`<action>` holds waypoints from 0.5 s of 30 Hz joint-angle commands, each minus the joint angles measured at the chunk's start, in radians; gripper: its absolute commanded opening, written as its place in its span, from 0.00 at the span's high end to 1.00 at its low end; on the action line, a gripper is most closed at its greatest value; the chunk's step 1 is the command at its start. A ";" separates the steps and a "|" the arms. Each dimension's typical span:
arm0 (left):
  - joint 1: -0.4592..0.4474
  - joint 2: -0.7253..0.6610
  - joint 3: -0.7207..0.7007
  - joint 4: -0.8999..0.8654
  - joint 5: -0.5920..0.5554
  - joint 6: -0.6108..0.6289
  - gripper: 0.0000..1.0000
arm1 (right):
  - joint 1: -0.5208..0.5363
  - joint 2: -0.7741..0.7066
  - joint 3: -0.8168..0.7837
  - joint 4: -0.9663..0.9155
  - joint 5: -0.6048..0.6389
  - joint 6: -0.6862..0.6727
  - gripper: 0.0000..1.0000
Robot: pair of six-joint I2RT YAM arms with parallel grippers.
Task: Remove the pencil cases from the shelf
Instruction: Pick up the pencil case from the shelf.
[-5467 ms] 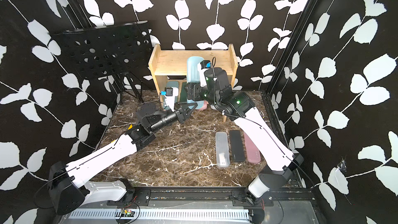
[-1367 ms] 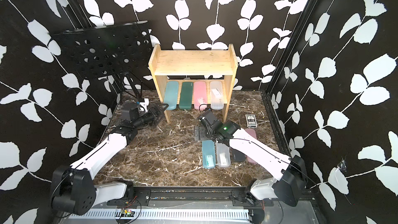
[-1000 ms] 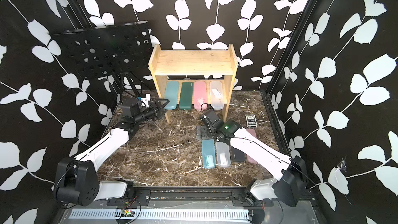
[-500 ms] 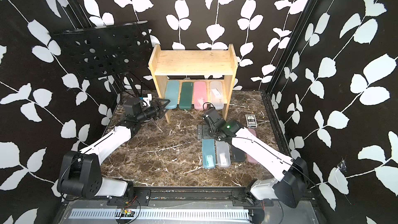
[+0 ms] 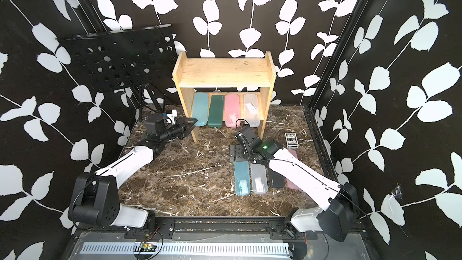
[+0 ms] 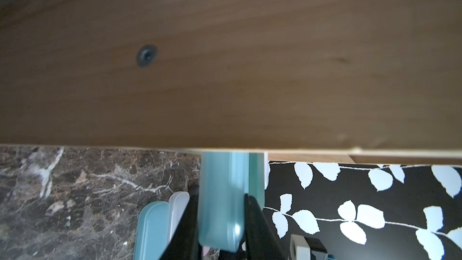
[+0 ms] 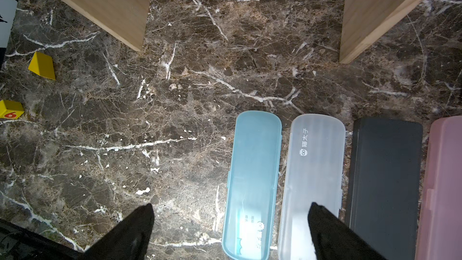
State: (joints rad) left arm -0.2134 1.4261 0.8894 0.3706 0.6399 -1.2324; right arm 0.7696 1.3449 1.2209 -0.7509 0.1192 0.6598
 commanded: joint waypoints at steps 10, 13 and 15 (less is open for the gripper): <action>0.010 -0.072 -0.044 -0.014 0.011 0.091 1.00 | -0.003 -0.031 0.029 -0.023 0.011 -0.027 0.01; 0.011 -0.116 -0.026 -0.028 0.042 0.180 1.00 | 0.008 -0.043 0.053 -0.023 0.024 -0.034 0.01; 0.010 -0.157 -0.014 -0.059 0.057 0.267 1.00 | 0.014 -0.059 0.074 -0.010 0.024 -0.033 0.01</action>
State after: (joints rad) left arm -0.2104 1.3499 0.8627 0.3462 0.6571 -1.1118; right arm 0.7734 1.3258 1.2259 -0.7719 0.1211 0.6399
